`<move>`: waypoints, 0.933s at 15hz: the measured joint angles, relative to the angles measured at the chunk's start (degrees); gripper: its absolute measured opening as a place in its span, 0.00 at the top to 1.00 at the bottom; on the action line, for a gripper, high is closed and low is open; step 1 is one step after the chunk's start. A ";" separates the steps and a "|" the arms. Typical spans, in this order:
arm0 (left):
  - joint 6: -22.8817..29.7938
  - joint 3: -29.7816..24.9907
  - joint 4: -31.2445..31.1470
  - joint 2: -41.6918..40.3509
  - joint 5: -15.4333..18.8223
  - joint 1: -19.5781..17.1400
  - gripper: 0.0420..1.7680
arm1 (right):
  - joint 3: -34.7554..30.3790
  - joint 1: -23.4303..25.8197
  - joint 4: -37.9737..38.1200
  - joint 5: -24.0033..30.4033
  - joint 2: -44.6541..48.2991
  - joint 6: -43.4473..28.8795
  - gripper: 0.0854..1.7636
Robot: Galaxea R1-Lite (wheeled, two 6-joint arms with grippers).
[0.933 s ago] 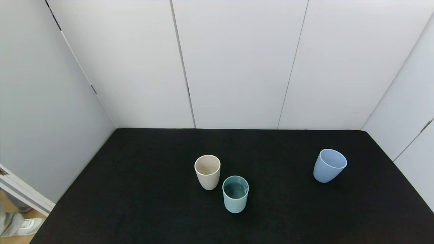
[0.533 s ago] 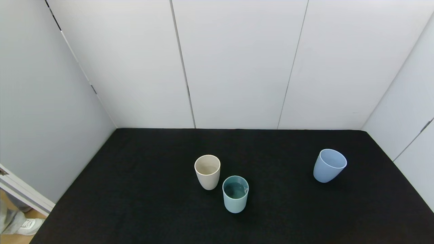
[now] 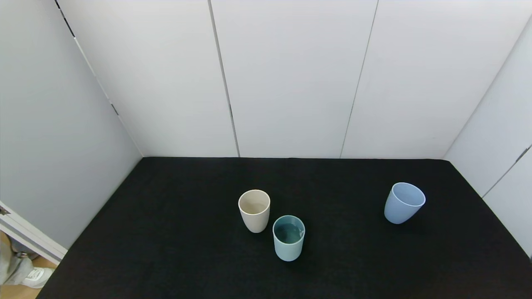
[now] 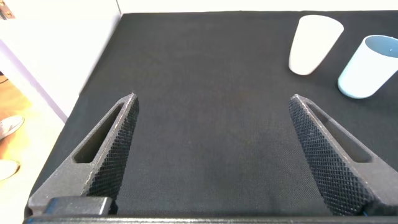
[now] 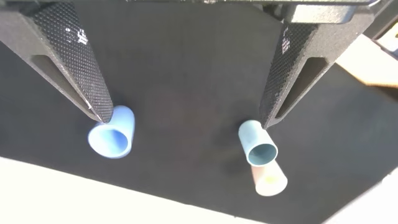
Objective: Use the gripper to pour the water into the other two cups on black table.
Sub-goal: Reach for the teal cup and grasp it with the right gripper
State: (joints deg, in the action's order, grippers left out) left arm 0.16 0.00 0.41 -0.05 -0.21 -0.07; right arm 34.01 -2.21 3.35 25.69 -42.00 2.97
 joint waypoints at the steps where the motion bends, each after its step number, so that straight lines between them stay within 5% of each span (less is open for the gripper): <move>1: 0.00 0.00 0.02 0.00 -0.01 0.00 0.03 | 0.93 -1.40 -1.67 -0.06 -3.84 0.99 0.03; 9: 0.00 0.00 0.02 0.00 -0.04 0.00 0.03 | 3.15 -19.76 -19.25 -8.08 -32.43 2.47 0.03; 14: 0.00 0.00 0.05 0.00 -0.01 0.00 0.03 | 1.93 -25.95 -29.06 -9.87 -46.03 1.95 0.03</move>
State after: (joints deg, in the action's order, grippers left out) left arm 0.16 0.00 0.46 -0.05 -0.22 -0.07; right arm 35.94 -28.16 -25.71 15.81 -88.03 4.92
